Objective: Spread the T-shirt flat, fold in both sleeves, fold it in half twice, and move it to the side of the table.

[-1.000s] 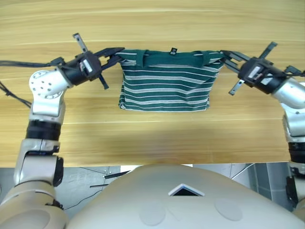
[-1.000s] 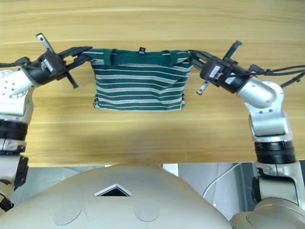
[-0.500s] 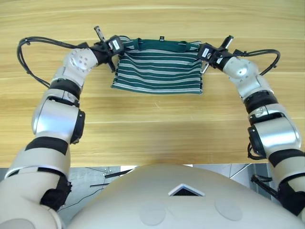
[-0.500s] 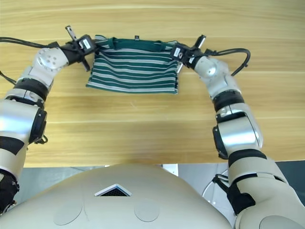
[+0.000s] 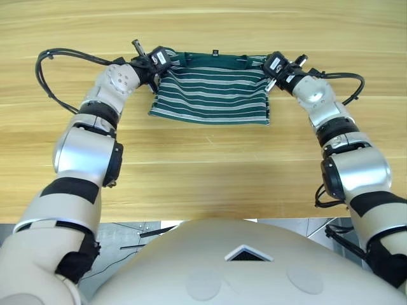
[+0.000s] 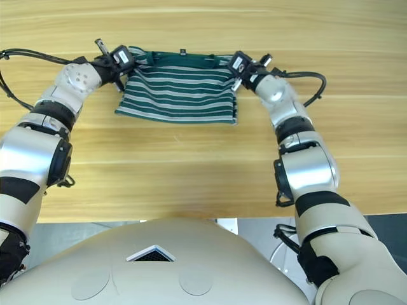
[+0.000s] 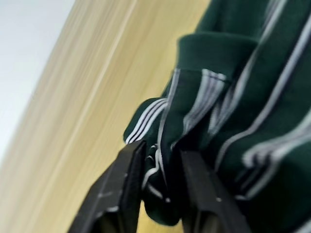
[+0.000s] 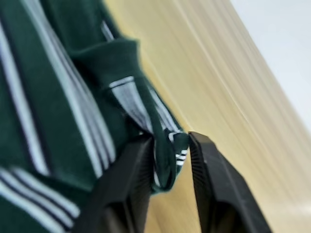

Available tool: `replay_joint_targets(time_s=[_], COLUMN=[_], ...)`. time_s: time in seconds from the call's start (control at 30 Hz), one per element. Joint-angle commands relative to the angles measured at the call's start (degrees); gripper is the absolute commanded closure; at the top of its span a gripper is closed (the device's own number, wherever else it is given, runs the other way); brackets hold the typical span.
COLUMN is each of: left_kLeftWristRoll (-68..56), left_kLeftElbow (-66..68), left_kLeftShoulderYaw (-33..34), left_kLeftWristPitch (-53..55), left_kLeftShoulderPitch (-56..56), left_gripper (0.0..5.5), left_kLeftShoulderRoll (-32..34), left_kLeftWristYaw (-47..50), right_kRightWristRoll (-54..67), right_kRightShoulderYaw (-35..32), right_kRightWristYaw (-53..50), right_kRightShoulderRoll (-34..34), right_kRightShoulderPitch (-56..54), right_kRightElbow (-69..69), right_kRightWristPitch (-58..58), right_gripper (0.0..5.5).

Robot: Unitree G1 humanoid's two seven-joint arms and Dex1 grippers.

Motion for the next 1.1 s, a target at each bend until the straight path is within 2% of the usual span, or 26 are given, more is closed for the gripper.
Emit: replay_joint_targets(time_s=[0.03,0.2,0.3,0.37,0.43,0.57,0.67,0.87,0.97,1.1], left_kLeftWristRoll=[-4.78,-15.69,-23.62,-31.25,-35.61,-39.83,-40.93,-41.15,-41.20,-41.33], left_kLeftElbow=[0.31,-0.22,-0.94,-1.76,-3.14,-8.55,-13.05,-16.94,-17.24,-17.19], left_kLeftShoulderYaw=[6.32,18.89,27.21,34.26,37.58,38.33,37.14,35.24,34.88,34.83], left_kLeftWristPitch=[1.38,1.88,-0.11,-0.37,-2.52,-10.00,-14.49,-16.97,-17.09,-16.90], left_kLeftShoulderPitch=[-2.99,-5.80,-6.05,-5.55,-3.61,3.11,7.98,12.32,12.81,13.08], left_gripper=[3.77,2.95,2.89,2.89,2.89,2.89,2.89,2.89,2.89,2.89], left_kLeftShoulderRoll=[0.29,-0.26,-1.23,-2.06,-3.06,-5.80,-7.68,-8.98,-8.99,-8.89], left_kLeftWristYaw=[2.40,1.76,0.53,-3.75,-10.29,-25.18,-30.87,-32.84,-32.23,-31.79], right_kRightWristRoll=[6.54,10.72,10.76,10.58,9.18,5.50,-0.32,3.76,8.98,18.43], right_kRightShoulderYaw=[-5.95,-10.56,-11.40,-11.10,-9.80,-6.10,-1.00,3.22,5.98,10.62], right_kRightWristYaw=[3.77,3.45,2.27,3.68,4.93,8.95,11.42,22.45,28.90,35.42], right_kRightShoulderRoll=[0.84,2.25,2.10,1.20,-0.60,-5.78,-10.07,-14.49,-17.31,-23.44], right_kRightShoulderPitch=[-1.65,-2.61,-2.04,0.00,2.89,10.36,15.98,26.19,33.83,46.01], right_kRightElbow=[1.09,2.19,1.69,-0.37,-3.22,-10.87,-15.55,-29.65,-42.94,-69.17], right_kRightWristPitch=[0.41,-0.17,-1.66,-4.89,-8.74,-14.88,-15.58,-15.61,-14.73,-12.80], right_gripper=[3.57,2.66,2.16,1.76,1.33,0.70,0.23,0.13,0.13,0.13])
